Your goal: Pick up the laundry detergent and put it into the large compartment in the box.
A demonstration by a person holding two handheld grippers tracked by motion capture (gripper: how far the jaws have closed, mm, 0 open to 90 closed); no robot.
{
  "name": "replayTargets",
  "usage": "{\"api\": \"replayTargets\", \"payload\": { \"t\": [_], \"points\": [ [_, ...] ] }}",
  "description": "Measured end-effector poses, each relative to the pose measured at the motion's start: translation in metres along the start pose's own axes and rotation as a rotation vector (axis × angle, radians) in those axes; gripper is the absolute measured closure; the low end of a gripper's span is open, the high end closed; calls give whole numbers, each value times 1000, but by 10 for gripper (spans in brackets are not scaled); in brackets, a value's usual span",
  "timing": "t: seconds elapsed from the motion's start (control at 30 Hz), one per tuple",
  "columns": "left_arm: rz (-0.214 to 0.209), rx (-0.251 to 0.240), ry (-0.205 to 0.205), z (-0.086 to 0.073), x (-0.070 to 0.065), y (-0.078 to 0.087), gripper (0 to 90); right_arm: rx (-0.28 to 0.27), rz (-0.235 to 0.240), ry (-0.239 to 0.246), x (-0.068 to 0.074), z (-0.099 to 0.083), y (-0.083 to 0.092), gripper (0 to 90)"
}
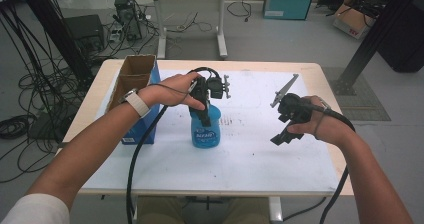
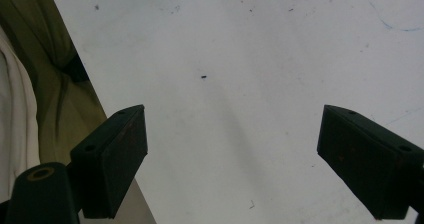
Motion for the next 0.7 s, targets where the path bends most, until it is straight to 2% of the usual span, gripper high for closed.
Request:
{"api": "replayTargets", "payload": {
  "t": [0.3,0.7],
  "points": [
    [24,7,-14,0,-4,-1,373,-1,4,6,0,1,-1,127],
    [24,5,-21,0,-4,-1,374,3,8,10,0,4,-3,127]
  ]
}}
Point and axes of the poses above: each handheld gripper's, and its own axes: y roughly backward along the jaws, z roughly out of its top, x roughly to its left, the point moved 5 cm from there along -y, roughly forward along the jaws, and after that the axes turned 5 degrees about -z, right-handed, at the moved point
